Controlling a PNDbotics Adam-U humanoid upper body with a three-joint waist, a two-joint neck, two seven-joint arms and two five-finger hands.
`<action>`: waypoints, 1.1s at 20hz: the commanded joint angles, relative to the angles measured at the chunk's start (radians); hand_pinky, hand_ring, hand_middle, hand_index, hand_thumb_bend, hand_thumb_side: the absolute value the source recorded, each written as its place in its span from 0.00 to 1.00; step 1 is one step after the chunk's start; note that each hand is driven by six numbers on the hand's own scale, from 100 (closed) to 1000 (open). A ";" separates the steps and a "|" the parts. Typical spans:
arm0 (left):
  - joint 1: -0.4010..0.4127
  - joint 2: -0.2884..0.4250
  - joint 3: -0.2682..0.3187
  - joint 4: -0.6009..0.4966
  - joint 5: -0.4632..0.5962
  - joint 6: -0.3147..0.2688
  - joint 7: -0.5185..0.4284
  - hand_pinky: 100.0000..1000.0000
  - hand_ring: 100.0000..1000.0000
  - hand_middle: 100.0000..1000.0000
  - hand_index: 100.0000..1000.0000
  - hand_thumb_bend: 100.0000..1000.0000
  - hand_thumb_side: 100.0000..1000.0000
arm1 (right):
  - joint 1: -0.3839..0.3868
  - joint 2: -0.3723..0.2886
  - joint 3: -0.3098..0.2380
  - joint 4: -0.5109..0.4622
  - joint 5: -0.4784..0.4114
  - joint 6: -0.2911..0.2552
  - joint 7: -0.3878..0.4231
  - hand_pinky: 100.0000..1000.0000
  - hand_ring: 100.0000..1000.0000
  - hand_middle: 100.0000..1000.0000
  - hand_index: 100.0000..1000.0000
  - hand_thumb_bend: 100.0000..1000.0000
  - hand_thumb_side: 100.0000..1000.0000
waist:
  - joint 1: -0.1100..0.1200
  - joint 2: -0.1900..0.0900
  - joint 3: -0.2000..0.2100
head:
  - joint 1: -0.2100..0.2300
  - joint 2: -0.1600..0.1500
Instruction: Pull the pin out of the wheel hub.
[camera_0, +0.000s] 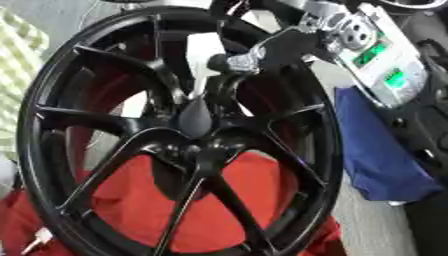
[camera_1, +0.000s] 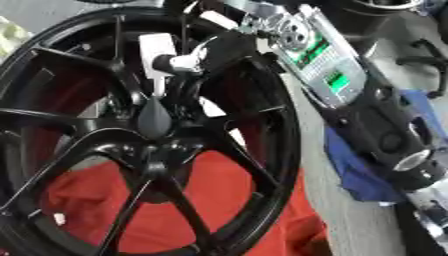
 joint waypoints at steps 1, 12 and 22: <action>-0.014 -0.002 -0.007 -0.011 -0.002 -0.002 -0.007 0.70 0.59 0.50 0.73 0.06 1.00 | -0.010 -0.030 -0.005 -0.024 -0.004 0.014 0.017 0.73 0.77 0.69 0.89 0.44 0.32 | 0.008 -0.023 0.001 | -0.010 -0.027; -0.023 -0.001 -0.015 -0.016 -0.005 -0.001 -0.016 0.70 0.59 0.50 0.73 0.06 1.00 | 0.000 -0.022 0.009 -0.015 0.029 -0.012 0.049 0.75 0.78 0.69 0.88 0.50 0.28 | -0.003 -0.013 0.015 | -0.023 -0.016; -0.027 0.003 -0.022 -0.023 -0.012 0.000 -0.026 0.70 0.59 0.51 0.73 0.06 1.00 | 0.006 -0.035 0.002 -0.015 0.054 -0.007 0.038 0.74 0.78 0.68 0.86 0.50 0.25 | -0.012 -0.006 0.023 | -0.027 -0.010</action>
